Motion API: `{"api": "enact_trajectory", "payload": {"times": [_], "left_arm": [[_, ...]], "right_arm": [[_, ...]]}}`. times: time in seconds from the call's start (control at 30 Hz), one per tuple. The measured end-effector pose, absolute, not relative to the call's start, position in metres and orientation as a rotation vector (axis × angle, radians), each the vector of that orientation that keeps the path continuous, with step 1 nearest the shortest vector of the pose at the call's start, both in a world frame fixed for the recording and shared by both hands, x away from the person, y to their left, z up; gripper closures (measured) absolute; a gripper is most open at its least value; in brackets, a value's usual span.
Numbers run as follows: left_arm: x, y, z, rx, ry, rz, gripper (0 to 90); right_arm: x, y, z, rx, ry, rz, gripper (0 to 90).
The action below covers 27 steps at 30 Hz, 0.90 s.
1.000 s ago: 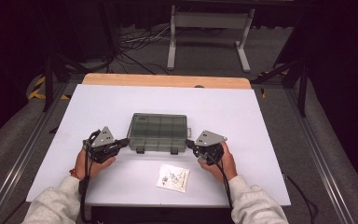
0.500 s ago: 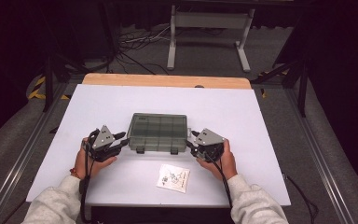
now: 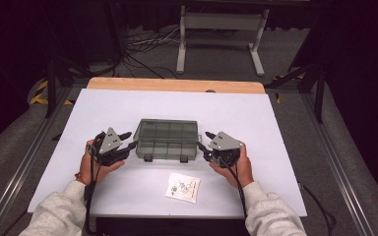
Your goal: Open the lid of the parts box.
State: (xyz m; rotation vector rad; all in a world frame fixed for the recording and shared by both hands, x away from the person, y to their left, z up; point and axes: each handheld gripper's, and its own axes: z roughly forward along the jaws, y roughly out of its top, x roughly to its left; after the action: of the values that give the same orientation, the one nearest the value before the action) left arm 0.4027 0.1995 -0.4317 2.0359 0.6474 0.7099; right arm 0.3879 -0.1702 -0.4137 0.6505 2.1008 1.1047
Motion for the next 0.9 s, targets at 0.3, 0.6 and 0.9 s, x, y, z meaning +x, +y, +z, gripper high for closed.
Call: {"api": "enact_trajectory", "payload": {"times": [0.3,0.6,0.9], "left_arm": [[0.407,0.196,-0.421,2.035,0.622,0.754,61.1],[0.414,0.192,-0.408,2.02,0.588,0.792,72.1],[0.421,0.196,-0.389,1.967,0.588,0.784,76.9]], "right_arm": [[0.392,-0.169,-0.407,0.612,2.098,1.099,56.5],[0.397,-0.167,-0.392,0.573,2.117,1.146,67.7],[0.404,-0.164,-0.375,0.574,2.105,1.144,75.9]]}}
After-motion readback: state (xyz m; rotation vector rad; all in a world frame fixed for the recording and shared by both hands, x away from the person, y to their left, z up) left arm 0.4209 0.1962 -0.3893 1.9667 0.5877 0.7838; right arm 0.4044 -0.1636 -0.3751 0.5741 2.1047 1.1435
